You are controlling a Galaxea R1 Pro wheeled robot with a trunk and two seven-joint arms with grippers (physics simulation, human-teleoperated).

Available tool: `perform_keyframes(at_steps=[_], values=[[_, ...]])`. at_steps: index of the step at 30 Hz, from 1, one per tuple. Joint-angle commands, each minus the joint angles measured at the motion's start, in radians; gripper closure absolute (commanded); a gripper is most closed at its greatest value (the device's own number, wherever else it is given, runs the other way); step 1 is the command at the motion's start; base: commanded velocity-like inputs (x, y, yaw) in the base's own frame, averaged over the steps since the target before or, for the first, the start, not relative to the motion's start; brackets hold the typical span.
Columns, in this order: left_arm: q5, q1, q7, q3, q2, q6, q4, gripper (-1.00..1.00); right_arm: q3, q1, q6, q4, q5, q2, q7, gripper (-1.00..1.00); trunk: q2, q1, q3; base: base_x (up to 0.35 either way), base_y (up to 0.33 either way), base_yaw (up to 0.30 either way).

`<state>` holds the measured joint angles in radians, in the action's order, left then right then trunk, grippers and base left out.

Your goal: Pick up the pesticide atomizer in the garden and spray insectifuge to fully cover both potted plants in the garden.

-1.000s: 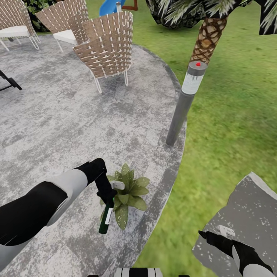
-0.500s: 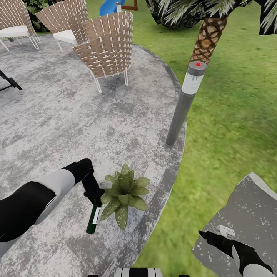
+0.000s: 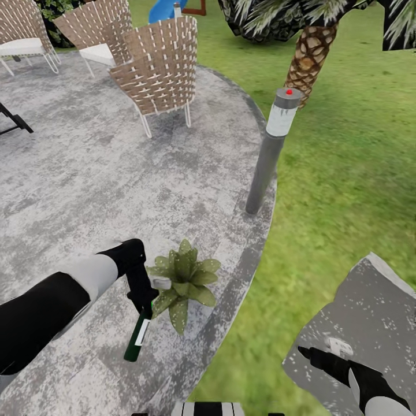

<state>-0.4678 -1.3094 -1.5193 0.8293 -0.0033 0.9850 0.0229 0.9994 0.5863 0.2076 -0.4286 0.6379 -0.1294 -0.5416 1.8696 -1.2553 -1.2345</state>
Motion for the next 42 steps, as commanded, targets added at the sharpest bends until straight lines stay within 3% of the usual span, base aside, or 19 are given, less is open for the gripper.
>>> perform_keyframes(at_steps=[1, 6, 18, 28, 36, 42], values=[[-0.010, -0.001, -0.008, -0.001, -0.005, 0.011, 0.000, 1.00, 0.008, 0.001, 0.004, -0.001, 0.006, 0.001, -0.008, -1.00, 0.000, 0.000, -0.001, -0.101, -0.295, 0.041], [-0.009, -0.001, -0.009, -0.002, -0.017, 0.011, 0.000, 1.00, 0.008, 0.001, 0.004, -0.001, 0.006, 0.001, -0.007, -1.00, 0.000, 0.000, -0.003, -0.026, -0.327, 0.174], [-0.009, -0.001, -0.009, -0.002, -0.017, 0.011, 0.002, 1.00, 0.008, 0.001, 0.004, -0.001, 0.006, 0.001, -0.007, -1.00, 0.000, 0.000, -0.009, -0.023, -0.327, 0.191], [-0.008, -0.001, -0.009, -0.002, -0.017, 0.012, 0.002, 1.00, 0.008, 0.001, 0.004, -0.001, 0.006, 0.001, -0.008, -1.00, 0.000, 0.000, -0.010, -0.258, -0.190, 0.004], [-0.009, -0.001, -0.009, -0.002, -0.030, 0.011, 0.003, 1.00, 0.008, 0.001, 0.004, -0.001, 0.006, 0.001, -0.008, -1.00, 0.000, 0.000, -0.015, -0.031, -0.054, 0.127], [-0.009, -0.001, -0.009, -0.002, -0.074, 0.011, 0.008, 1.00, 0.008, 0.001, 0.004, -0.001, 0.006, 0.001, -0.008, -1.00, 0.000, 0.000, -0.021, 0.001, -0.011, 0.213]])
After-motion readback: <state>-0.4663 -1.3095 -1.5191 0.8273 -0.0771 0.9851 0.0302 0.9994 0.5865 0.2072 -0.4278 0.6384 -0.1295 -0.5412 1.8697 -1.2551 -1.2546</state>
